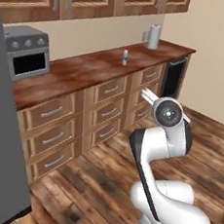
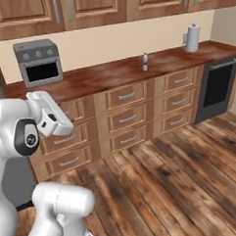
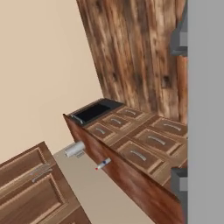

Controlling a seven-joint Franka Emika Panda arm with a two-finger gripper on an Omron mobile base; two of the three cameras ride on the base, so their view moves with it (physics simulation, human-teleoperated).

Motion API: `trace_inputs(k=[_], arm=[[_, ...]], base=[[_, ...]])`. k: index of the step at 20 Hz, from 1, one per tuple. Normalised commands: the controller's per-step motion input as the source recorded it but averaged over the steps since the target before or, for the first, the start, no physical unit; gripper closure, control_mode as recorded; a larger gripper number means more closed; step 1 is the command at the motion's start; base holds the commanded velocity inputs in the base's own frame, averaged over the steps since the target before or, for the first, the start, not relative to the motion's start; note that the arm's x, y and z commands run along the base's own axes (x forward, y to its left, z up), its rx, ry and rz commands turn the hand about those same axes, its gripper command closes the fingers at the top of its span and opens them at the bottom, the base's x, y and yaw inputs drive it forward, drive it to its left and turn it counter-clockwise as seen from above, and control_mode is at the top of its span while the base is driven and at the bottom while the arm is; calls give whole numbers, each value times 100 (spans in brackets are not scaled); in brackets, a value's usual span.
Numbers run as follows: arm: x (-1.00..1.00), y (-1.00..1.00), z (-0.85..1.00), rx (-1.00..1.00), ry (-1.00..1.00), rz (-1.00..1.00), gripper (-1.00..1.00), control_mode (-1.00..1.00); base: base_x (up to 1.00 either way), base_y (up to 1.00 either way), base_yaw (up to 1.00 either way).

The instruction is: Take the bottled waters from the counter and place them in the freezer to freeze. Close the freezer door after placing the bottles.

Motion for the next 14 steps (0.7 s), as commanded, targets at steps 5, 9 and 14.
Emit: trace_inputs(k=[5, 9, 14], arm=[[0, 0, 0, 0, 0, 0, -100, 100], [0, 0, 0, 0, 0, 0, -100, 100], [0, 0, 0, 0, 0, 0, -100, 100]], base=[[100, -65, -3], [100, -86, -8], [100, -68, -1]])
